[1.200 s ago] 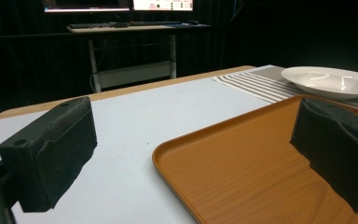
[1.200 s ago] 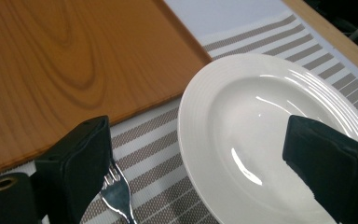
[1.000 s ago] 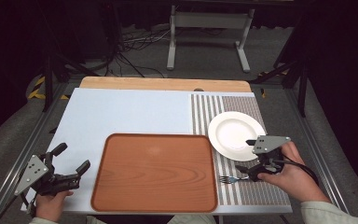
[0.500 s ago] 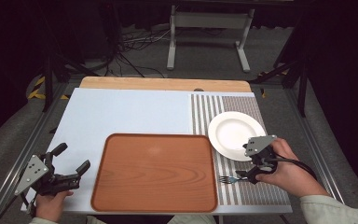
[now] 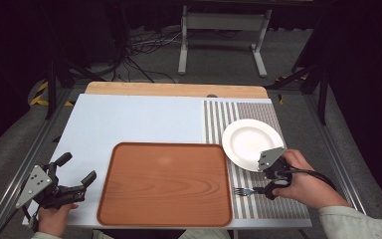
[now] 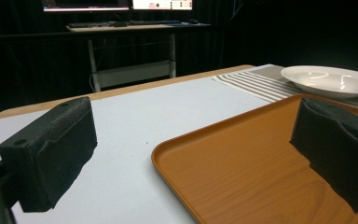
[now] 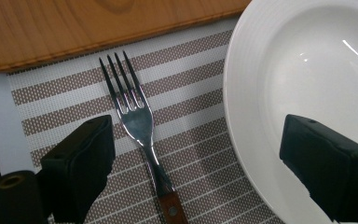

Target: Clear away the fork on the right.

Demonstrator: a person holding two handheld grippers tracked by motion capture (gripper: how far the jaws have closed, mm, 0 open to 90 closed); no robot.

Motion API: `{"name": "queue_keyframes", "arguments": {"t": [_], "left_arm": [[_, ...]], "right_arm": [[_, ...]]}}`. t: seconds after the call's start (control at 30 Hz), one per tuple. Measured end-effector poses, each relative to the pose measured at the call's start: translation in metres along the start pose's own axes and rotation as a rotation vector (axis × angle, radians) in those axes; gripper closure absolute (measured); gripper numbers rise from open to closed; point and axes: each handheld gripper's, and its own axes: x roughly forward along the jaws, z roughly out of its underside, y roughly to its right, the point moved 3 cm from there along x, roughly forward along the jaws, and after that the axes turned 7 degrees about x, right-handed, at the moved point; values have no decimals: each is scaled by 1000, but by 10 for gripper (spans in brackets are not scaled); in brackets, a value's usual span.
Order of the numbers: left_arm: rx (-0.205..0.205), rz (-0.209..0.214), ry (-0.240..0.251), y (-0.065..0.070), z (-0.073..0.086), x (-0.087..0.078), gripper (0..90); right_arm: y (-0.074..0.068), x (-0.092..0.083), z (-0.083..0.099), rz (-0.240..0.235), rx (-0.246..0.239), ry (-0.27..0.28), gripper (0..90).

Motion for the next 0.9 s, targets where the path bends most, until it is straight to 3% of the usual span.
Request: {"name": "queue_keyframes", "arguments": {"t": [0.23,0.37,0.57,0.9], "left_arm": [[-1,1,0,0,0,0,9],[-1,3,0,0,0,0,9],[-2,3,-1,0,0,0,9],[-2,3,-1,0,1,1,9]], "right_arm": [[-1,3,2,-20,-20,-54,142],[-2,7,3,-41,-58,-103,174],[-4,14,4,-78,-111,-210,231],[-3,24,12,-136,-194,-337,431]]}}
